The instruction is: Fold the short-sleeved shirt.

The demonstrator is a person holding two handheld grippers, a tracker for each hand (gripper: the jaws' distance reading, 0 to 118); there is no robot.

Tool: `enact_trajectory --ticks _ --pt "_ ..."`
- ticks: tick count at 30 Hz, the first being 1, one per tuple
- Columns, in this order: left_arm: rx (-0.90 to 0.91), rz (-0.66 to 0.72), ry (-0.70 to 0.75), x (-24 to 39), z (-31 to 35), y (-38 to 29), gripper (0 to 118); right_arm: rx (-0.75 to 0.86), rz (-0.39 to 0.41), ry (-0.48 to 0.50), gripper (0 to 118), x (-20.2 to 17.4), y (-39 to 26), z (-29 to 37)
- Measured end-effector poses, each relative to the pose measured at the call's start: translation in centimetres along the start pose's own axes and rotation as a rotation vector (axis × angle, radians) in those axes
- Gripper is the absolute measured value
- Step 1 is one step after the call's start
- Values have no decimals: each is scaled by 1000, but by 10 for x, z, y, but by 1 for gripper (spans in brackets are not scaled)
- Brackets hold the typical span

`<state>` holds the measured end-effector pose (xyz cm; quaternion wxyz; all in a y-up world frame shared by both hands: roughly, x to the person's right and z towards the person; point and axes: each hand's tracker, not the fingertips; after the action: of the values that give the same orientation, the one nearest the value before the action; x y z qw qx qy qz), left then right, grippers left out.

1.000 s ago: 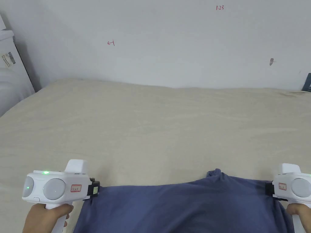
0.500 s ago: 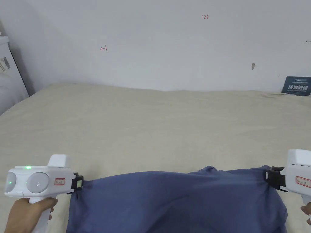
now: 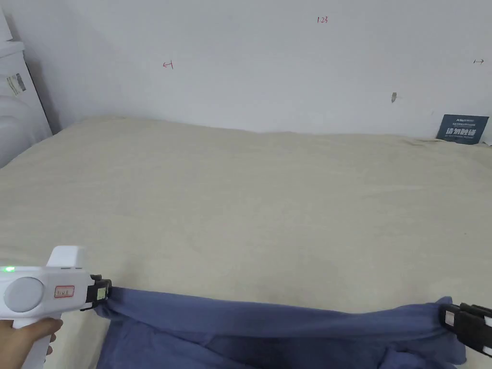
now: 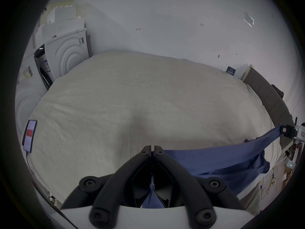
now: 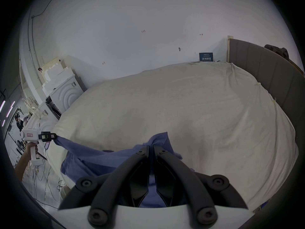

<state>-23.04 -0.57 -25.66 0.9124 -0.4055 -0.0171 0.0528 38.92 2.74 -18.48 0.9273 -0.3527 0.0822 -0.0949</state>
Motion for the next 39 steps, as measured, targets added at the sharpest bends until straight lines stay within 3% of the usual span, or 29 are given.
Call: enact_trajectory --ticks 12,17,22,32,36,37,38,39 --pt "-109 20 18 -7 5 -86 0 -99 -78 -43 3 13 -84 -1" --pt "-170 10 42 -7 -11 -112 0 -157 -81 -108 3 13 -116 -22" --pt "-192 5 53 -4 -18 -125 0 -189 -79 -160 3 13 -134 -41" --pt "-176 10 55 1 -8 -125 0 -180 -113 -174 4 13 -136 -37" --pt "-139 -3 52 7 7 -117 10 -147 -109 -168 17 3 -124 -19" --pt "-123 -8 40 9 12 -114 19 -114 -104 -161 31 0 -118 -13" --pt "-113 -10 43 12 16 -110 33 -70 -109 -155 46 -2 -111 -7" --pt "-98 -11 50 14 18 -105 65 -44 -102 -152 69 -2 -105 -4"
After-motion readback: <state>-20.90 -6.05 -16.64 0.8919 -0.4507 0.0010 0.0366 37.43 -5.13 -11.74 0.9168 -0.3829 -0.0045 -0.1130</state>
